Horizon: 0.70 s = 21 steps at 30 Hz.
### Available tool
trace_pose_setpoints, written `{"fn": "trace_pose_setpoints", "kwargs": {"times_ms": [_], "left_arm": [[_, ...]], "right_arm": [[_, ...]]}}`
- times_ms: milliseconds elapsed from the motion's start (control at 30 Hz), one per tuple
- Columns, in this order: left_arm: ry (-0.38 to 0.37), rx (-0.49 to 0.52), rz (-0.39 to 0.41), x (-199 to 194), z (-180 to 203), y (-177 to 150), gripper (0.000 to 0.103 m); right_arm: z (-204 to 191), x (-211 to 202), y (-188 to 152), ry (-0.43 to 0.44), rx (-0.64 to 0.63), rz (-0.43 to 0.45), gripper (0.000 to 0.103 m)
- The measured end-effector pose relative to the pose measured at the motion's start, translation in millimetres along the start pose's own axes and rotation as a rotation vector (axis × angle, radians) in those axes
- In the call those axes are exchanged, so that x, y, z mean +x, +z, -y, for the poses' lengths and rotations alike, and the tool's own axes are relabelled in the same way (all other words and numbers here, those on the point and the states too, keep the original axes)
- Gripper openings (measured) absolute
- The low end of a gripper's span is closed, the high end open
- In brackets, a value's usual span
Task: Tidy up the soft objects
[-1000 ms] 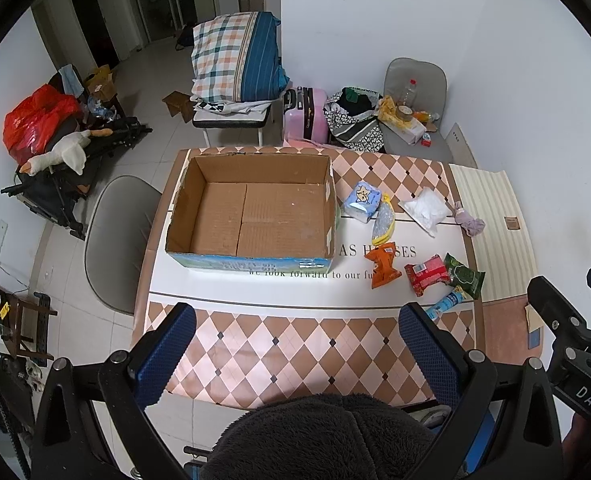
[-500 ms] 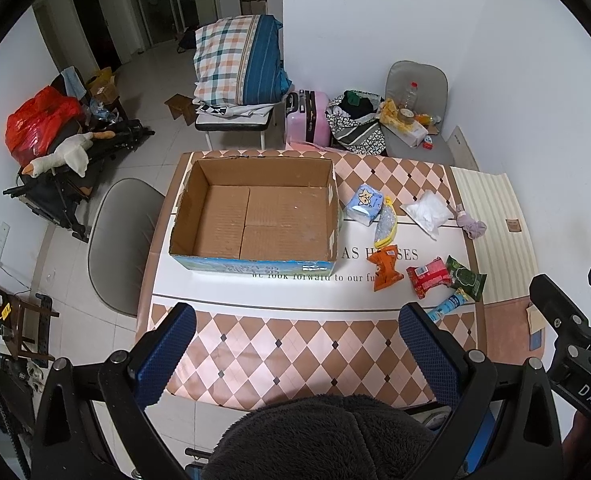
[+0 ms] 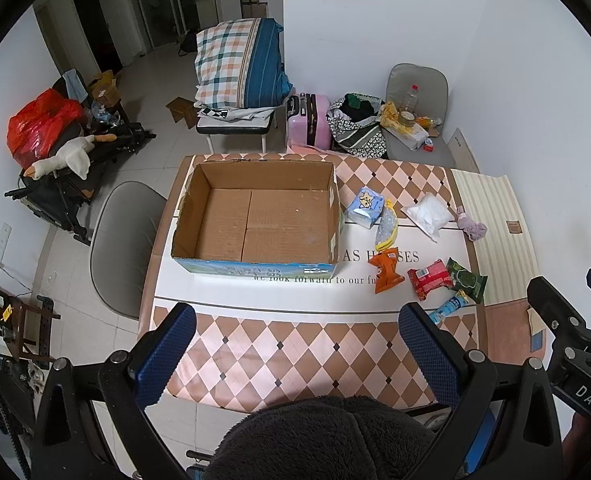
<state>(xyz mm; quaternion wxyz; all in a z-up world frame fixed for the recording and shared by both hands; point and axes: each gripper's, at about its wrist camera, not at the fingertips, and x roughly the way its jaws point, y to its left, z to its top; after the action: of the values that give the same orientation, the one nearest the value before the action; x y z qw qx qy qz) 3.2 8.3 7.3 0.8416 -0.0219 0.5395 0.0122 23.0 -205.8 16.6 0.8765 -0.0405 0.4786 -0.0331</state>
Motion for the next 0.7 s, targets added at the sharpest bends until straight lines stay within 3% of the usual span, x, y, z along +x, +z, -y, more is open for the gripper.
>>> {"fn": "trace_pose_setpoints", "kwargs": {"times_ms": [300, 433, 533, 633, 700], "left_arm": [[0.002, 0.014, -0.001, 0.0, -1.2, 3.2, 0.103], [0.015, 0.040, 0.021, 10.8, 3.5, 27.4, 0.103], [0.024, 0.072, 0.015, 40.5, 18.6, 49.1, 0.103], [0.018, 0.121, -0.072, 90.8, 40.0, 69.5, 0.103], [0.013, 0.152, -0.156, 132.4, 56.5, 79.1, 0.103]], "right_arm": [[2.0, 2.1, 0.3, 0.001, 0.029, 0.006, 0.103], [25.0, 16.8, 5.8, -0.003, 0.092, 0.020, 0.103], [56.4, 41.0, 12.8, -0.028, 0.163, 0.014, 0.103], [87.1, 81.1, 17.7, -0.045, 0.202, -0.049, 0.103], [104.5, 123.1, 18.1, -0.068, 0.198, -0.135, 0.103]]}}
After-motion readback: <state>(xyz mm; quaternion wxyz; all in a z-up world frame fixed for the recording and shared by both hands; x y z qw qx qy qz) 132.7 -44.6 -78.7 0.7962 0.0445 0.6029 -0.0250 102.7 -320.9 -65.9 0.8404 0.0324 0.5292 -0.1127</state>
